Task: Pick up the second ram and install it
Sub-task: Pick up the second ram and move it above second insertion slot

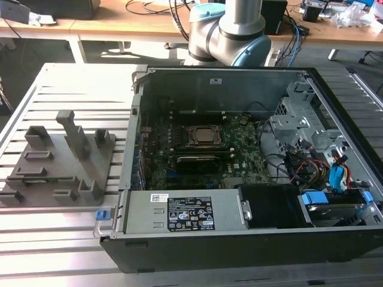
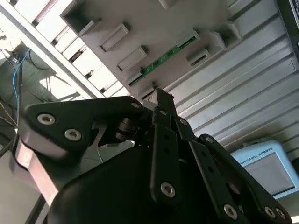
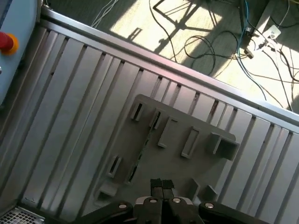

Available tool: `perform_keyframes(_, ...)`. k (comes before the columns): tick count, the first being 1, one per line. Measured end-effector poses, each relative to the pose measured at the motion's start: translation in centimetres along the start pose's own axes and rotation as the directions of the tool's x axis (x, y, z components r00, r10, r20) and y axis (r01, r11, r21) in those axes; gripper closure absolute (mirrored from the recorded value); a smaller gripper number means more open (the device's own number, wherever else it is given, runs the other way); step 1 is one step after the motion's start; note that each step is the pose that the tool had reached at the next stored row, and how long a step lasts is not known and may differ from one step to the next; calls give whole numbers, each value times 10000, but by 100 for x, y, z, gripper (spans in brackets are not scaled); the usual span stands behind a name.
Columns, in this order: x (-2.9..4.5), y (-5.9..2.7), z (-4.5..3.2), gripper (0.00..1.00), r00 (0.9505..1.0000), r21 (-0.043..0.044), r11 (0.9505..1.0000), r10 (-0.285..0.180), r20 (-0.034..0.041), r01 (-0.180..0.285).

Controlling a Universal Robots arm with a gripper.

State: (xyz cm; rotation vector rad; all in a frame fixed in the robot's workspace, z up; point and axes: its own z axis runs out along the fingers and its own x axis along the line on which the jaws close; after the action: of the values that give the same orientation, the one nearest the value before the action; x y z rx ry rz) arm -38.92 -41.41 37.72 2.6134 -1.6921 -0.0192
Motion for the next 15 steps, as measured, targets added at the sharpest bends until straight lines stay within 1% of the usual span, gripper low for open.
perform_keyframes(1,0,0,0,89,9998,0,9998,-192,-6,192)
perform_keyframes(2,0,0,-1,89,9984,1,9984,-572,-18,572)
perform_keyframes(3,0,0,0,89,9942,3,9942,-1071,-33,1071)
perform_keyframes(5,0,0,0,89,9877,3,9877,-1562,-48,1562)
perform_keyframes(7,0,0,0,89,9752,3,9753,-2210,-68,2210)
perform_keyframes(8,0,0,0,89,9658,3,9659,-2591,-80,2591)
perform_keyframes(10,0,0,0,89,9546,1,9546,-2978,-93,2978)
perform_keyframes(11,0,0,0,89,9416,-1,9417,-3365,-105,3365)
perform_keyframes(12,0,0,0,89,9214,-4,9215,-3883,-122,3883)
perform_keyframes(13,0,0,0,89,9161,-7,9162,-4007,-125,4007)
perform_keyframes(15,0,0,0,89,9150,-6,9151,-4033,-126,4033)
